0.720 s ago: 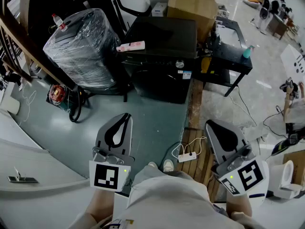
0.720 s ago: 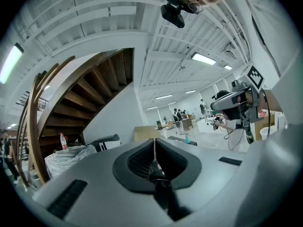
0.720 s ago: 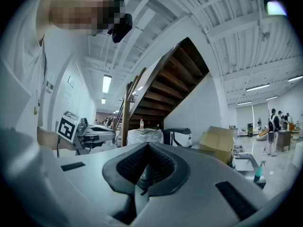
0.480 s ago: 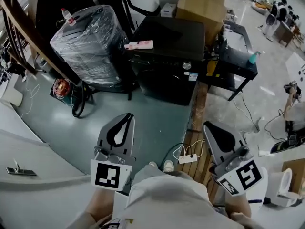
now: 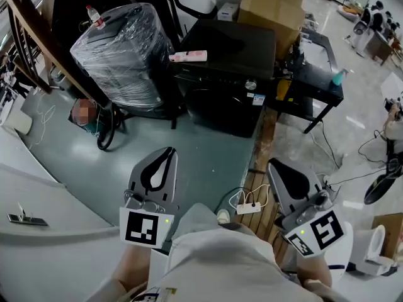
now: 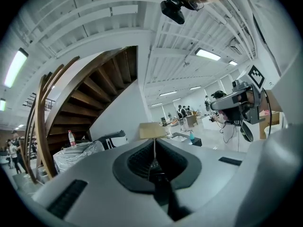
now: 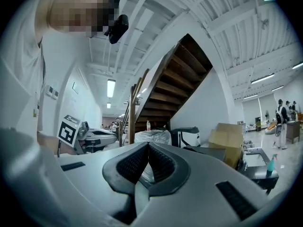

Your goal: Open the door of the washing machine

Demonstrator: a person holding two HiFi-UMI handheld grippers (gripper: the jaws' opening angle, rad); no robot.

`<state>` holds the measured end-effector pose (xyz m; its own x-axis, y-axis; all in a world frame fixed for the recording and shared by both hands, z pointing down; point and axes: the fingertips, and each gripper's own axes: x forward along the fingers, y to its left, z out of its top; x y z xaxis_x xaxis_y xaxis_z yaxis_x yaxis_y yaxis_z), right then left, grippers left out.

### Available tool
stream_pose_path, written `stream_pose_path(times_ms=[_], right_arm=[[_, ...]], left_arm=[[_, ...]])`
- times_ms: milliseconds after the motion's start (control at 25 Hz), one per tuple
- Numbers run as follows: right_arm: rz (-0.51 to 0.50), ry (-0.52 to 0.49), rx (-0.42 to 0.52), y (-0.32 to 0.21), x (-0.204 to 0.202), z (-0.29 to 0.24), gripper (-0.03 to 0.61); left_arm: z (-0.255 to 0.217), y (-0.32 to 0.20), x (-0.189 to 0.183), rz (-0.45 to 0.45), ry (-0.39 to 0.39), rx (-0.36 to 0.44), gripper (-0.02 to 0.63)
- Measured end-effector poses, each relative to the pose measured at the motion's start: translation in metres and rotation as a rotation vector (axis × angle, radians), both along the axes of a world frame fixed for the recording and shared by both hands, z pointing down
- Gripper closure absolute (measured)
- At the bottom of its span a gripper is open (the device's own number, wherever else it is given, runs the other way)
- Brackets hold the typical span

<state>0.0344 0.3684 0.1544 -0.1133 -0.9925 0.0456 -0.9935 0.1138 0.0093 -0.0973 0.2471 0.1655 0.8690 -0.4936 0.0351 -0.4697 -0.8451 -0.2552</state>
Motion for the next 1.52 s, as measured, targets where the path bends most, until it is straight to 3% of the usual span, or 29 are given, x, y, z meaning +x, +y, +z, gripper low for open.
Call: stream_pose_path(times_ms=[40,120,520,840,1040,1120,1360,1520], right_arm=[[0.012,-0.007,0.005,0.000,0.002,0.000,0.549],[0.029,-0.021,0.005,-0.001,0.004,0.000,0.307],[0.056,-0.042,-0.066,-0.021,0.018,0.026,0.302],[0.061,-0.034,-0.142,-0.070,0.036,0.059,0.302],[0.072,0.085,-0.203,-0.117,0.052,0.080,0.302],[0.067,0.102,-0.217,-0.138,0.057,0.088,0.302],[0.086,0.065,-0.290,-0.201,0.085,0.126,0.302],[0.122,-0.018,-0.367,-0.239,0.114,0.167,0.302]], left_arm=[[0.000,0.000,0.000,-0.003,0.001,-0.002,0.586],[0.003,-0.001,-0.002,-0.010,0.000,-0.014,0.586],[0.020,-0.023,0.001,-0.023,-0.020,-0.047,0.586],[0.043,-0.067,0.013,-0.023,-0.045,-0.055,0.586],[0.065,-0.110,0.027,-0.015,-0.081,-0.067,0.586],[0.070,-0.127,0.039,-0.020,-0.074,-0.120,0.586],[0.103,-0.184,0.068,0.050,-0.142,-0.137,0.586],[0.120,-0.217,0.090,0.120,-0.162,-0.165,0.586]])
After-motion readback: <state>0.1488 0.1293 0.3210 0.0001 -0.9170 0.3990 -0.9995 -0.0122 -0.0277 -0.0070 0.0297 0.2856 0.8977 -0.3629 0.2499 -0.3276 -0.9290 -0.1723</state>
